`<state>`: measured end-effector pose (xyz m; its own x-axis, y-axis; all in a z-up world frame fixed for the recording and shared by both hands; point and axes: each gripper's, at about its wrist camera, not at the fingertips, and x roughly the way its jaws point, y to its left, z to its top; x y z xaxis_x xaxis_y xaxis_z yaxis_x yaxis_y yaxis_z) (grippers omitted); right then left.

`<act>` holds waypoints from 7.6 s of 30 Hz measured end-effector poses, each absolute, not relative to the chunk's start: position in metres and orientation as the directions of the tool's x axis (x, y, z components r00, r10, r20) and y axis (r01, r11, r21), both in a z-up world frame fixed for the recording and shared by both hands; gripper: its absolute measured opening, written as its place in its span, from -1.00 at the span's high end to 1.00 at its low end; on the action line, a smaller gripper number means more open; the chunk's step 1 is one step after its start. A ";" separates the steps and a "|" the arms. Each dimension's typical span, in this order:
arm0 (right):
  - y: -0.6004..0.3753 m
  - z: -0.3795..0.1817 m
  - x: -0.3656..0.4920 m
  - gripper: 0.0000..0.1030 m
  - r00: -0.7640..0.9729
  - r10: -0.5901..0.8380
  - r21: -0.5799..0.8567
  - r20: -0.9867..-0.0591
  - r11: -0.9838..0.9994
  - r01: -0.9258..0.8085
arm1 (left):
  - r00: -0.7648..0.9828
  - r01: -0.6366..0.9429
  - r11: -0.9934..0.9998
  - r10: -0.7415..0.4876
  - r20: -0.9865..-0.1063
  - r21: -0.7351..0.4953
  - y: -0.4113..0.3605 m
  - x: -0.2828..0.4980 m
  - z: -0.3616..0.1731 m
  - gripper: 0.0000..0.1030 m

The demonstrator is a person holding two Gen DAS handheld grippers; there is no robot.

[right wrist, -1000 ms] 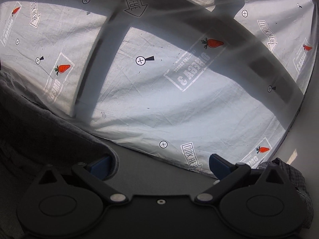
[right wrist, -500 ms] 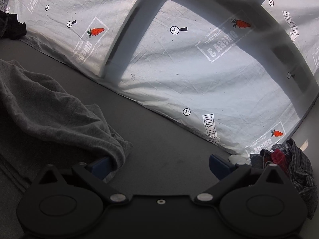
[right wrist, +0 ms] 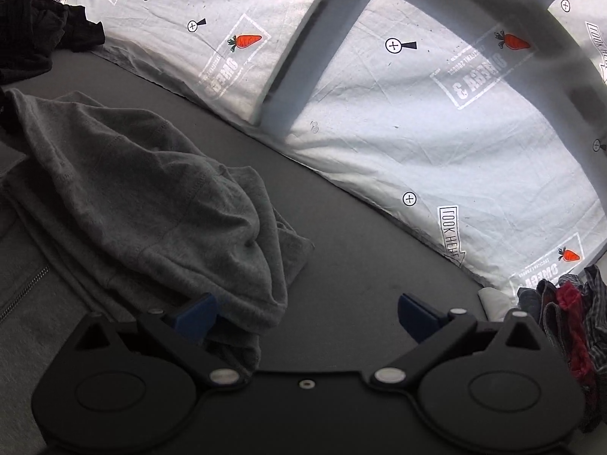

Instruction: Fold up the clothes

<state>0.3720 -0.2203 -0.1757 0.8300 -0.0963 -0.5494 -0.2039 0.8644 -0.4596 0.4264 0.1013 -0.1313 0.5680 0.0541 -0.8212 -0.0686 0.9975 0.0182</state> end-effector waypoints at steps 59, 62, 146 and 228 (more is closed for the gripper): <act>-0.310 -0.208 0.267 0.15 0.569 0.257 0.306 -0.781 0.952 -0.009 | 0.545 -0.222 0.972 0.053 -0.837 -0.083 0.093 0.236 -0.171 -0.87; -0.317 -0.215 0.243 0.26 0.555 0.321 0.400 -0.767 0.916 0.022 | 0.533 -0.234 0.964 0.021 -0.846 -0.123 0.094 0.208 -0.176 -0.62; -0.360 -0.177 0.454 -0.14 0.704 0.365 0.639 -0.610 0.751 0.165 | 0.720 -0.225 0.936 -0.028 -0.693 -0.271 0.120 0.458 -0.123 -0.30; -0.269 -0.219 0.504 -0.94 0.567 0.549 0.653 -0.614 0.757 -0.025 | 0.612 -0.010 0.832 -0.434 -0.661 -0.555 0.087 0.477 -0.193 -0.96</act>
